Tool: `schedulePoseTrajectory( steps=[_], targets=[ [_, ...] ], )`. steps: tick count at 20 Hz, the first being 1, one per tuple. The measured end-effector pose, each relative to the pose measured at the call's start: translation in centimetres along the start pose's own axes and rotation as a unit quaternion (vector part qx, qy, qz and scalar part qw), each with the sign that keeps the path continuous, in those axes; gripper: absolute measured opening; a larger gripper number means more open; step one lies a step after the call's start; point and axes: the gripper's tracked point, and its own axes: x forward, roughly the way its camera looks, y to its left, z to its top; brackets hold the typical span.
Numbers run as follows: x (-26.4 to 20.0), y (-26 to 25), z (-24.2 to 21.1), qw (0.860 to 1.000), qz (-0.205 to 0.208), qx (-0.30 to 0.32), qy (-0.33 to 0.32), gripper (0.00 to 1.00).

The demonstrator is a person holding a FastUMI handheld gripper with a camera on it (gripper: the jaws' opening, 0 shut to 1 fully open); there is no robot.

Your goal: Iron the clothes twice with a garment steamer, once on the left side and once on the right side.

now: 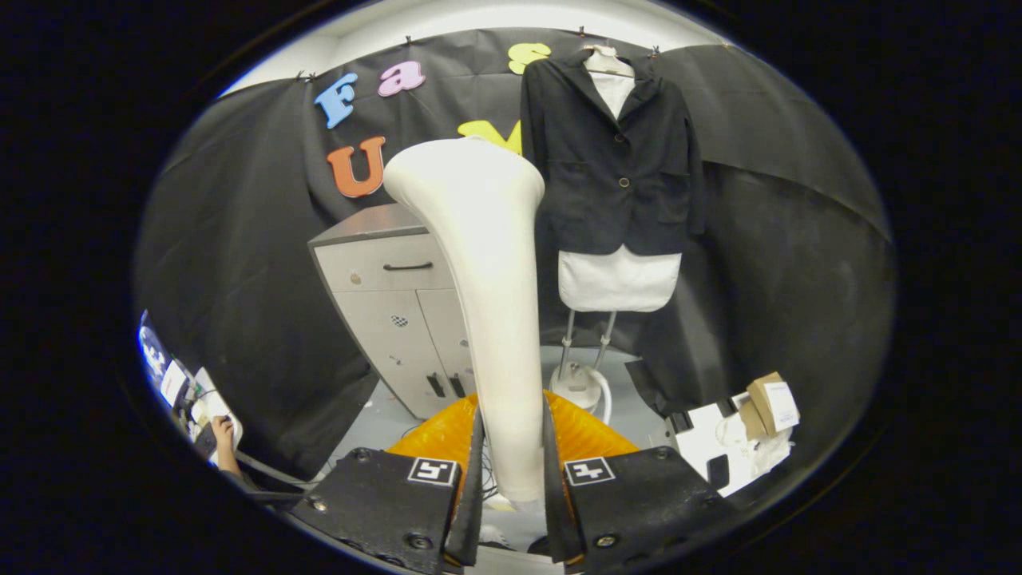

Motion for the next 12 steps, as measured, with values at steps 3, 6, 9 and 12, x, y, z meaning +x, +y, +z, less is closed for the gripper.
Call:
schedulePoseTrajectory(
  steps=[3,6,9,12],
  targets=[
    [0.1,0.2,-0.4,1.000,0.004,-0.003,0.005,0.36],
    [0.2,0.4,-0.5,1.000,0.007,-0.006,0.007,0.36],
    [0.3,0.6,-0.4,1.000,0.009,-0.009,0.007,0.36],
    [0.3,1.1,-0.2,1.000,0.011,-0.010,0.007,0.36]
  ],
)
